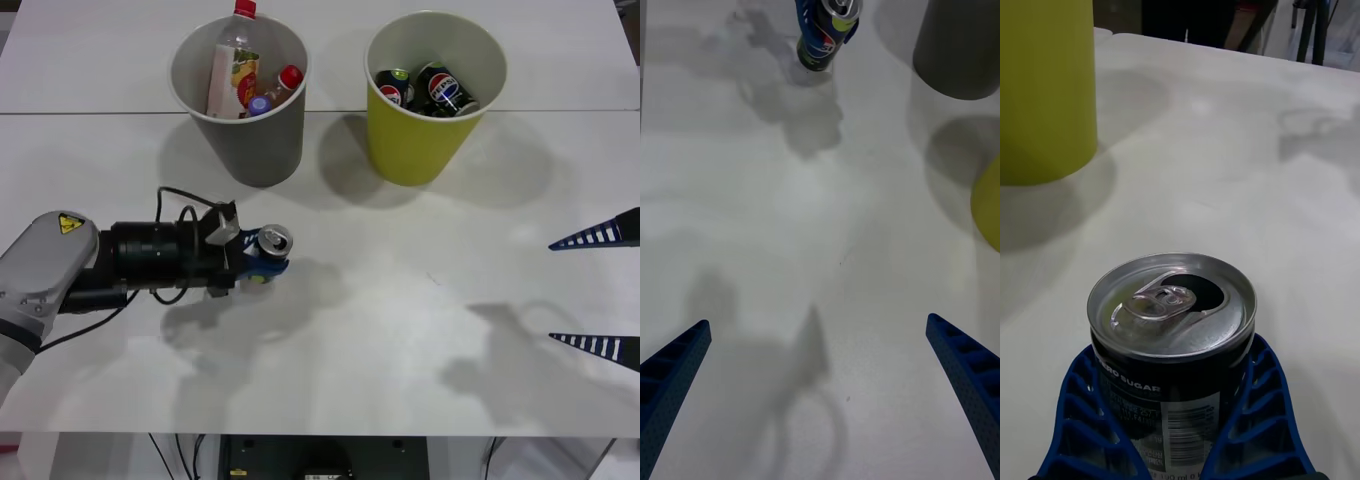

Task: Put the can into the green bin and the plastic bottle into the gray bin

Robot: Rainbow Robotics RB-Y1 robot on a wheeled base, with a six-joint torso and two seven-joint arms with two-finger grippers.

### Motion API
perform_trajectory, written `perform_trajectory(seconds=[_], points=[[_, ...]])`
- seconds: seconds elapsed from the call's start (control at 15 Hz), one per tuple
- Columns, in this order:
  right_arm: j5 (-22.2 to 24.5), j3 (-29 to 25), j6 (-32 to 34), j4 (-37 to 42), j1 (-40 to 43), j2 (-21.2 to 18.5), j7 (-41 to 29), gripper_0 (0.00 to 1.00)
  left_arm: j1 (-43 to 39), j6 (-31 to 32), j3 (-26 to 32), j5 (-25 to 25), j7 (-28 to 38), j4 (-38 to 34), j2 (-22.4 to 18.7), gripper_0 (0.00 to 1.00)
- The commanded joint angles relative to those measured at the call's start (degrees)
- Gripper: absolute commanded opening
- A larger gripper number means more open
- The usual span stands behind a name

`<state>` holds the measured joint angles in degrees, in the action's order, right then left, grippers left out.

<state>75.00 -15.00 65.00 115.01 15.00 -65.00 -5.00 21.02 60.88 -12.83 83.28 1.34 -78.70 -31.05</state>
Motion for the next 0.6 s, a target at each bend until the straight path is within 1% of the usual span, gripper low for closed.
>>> perform_trajectory(seconds=[0.07, 0.2, 0.27, 0.4, 0.47, 0.53, 0.6], points=[[0.0, 0.0, 0.0, 0.0, 0.0, 0.0, 0.0, 1.00, 0.1, 0.6, 0.1, 7.3, 11.1, -8.7, -2.3, 0.01], [0.0, 0.0, 0.0, 0.0, 0.0, 0.0, 0.0, 1.00, 0.0, 1.3, 0.0, 12.1, 19.1, -14.5, -3.1, 0.01], [0.0, 0.0, 0.0, 0.0, 0.0, 0.0, 0.0, 1.00, 0.1, 2.0, 0.1, 15.9, 24.2, -18.4, -3.5, 0.01], [0.0, 0.0, 0.0, 0.0, 0.0, 0.0, 0.0, 1.00, 0.3, 3.6, 0.2, 21.6, 32.9, -24.6, -3.5, 0.01], [0.0, 0.0, 0.0, 0.0, 0.0, 0.0, 0.0, 1.00, 1.0, 5.4, 0.3, 24.7, 37.9, -27.6, -3.3, 0.01], [0.0, 0.0, 0.0, 0.0, 0.0, 0.0, 0.0, 1.00, 2.9, 8.5, 0.4, 27.5, 43.0, -30.1, -3.2, 0.01], [0.0, 0.0, 0.0, 0.0, 0.0, 0.0, 0.0, 1.00, 5.1, 11.5, 0.4, 29.0, 46.1, -31.3, -3.1, 0.01]])
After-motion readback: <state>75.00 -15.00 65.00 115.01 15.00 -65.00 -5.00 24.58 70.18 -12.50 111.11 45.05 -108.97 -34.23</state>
